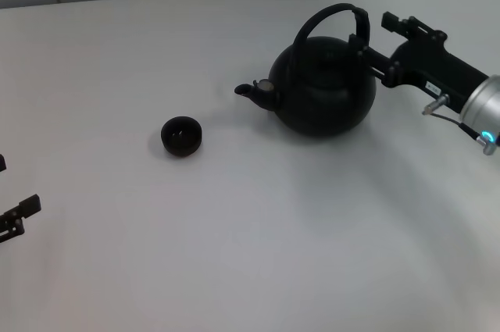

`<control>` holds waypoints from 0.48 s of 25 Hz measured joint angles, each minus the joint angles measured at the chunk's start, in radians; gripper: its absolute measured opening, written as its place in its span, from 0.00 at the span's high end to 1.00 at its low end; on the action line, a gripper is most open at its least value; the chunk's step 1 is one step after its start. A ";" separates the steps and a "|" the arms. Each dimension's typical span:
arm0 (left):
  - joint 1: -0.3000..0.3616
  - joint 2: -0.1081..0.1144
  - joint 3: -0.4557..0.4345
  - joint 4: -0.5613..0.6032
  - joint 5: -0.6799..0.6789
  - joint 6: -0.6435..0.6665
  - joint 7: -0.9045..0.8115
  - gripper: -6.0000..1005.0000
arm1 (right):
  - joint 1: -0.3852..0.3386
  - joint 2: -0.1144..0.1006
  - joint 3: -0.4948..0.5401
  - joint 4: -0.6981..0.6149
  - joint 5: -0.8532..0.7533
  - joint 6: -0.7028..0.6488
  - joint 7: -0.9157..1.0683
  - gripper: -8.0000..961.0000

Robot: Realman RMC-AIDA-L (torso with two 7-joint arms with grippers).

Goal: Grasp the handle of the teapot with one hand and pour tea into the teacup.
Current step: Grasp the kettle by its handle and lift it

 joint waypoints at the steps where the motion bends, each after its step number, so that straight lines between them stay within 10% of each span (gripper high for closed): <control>1: 0.000 -0.001 0.000 0.000 0.000 0.000 0.001 0.18 | 0.006 0.000 -0.004 -0.003 -0.001 0.014 0.001 0.28; 12: -0.002 -0.003 -0.003 0.000 -0.004 -0.003 0.002 0.18 | 0.023 -0.005 -0.007 -0.017 -0.023 0.053 0.003 0.28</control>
